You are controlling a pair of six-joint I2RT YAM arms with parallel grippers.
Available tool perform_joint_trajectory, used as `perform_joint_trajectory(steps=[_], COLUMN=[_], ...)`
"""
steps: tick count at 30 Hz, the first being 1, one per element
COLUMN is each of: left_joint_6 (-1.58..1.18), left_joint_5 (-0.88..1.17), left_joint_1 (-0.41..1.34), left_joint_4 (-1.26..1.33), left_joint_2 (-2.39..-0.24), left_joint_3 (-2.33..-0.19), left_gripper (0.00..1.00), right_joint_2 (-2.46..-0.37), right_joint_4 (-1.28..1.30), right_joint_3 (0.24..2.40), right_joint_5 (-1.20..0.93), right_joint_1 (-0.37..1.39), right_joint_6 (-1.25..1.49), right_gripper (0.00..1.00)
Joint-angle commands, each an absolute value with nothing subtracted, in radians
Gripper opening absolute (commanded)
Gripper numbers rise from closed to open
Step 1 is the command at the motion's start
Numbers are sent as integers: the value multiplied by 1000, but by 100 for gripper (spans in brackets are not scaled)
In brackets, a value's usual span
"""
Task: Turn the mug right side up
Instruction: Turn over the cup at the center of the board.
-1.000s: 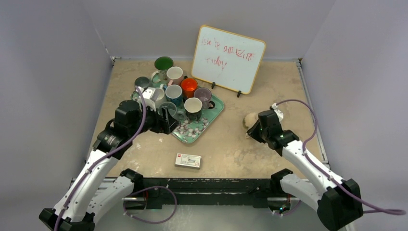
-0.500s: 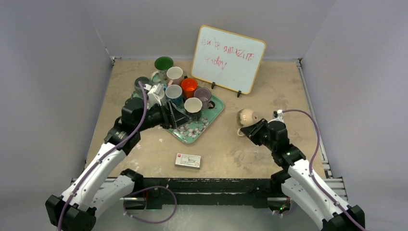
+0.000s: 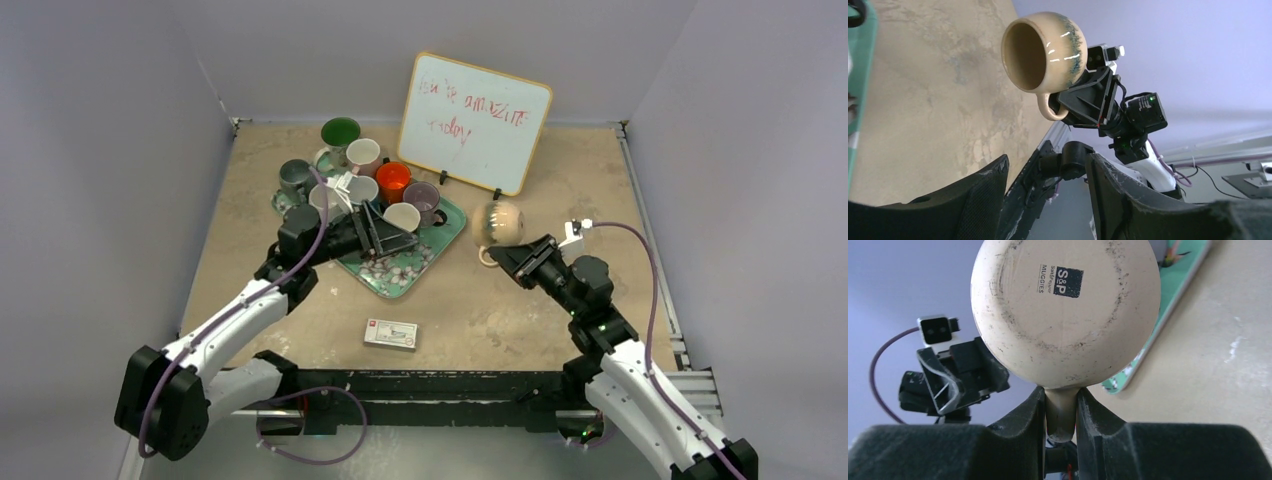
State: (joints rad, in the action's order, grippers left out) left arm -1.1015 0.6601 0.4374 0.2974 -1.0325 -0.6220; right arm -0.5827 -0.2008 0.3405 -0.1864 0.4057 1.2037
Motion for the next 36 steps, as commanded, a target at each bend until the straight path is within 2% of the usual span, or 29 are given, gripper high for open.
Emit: perform_joint_trajectory(steps=[1, 16, 28, 36], left_joint_6=[-1177, -1351, -1378, -1446], left_joint_5=[674, 622, 634, 652], left_joint_1=[508, 700, 733, 742], left_joint_4=[536, 942, 1020, 1120], left_joint_2=[-1091, -1465, -1578, -1644], left_joint_3=[-627, -725, -782, -809], left_gripper=[56, 44, 44, 40], right_joint_2=[-574, -625, -654, -686], right_joint_4=[-476, -637, -704, -754], right_joint_3=[407, 429, 416, 400], right_joint_5=[-264, -297, -323, -345], right_joint_1=[408, 416, 419, 418], right_joint_6=[1259, 1324, 1331, 1335], right_gripper=[0, 0, 0, 0])
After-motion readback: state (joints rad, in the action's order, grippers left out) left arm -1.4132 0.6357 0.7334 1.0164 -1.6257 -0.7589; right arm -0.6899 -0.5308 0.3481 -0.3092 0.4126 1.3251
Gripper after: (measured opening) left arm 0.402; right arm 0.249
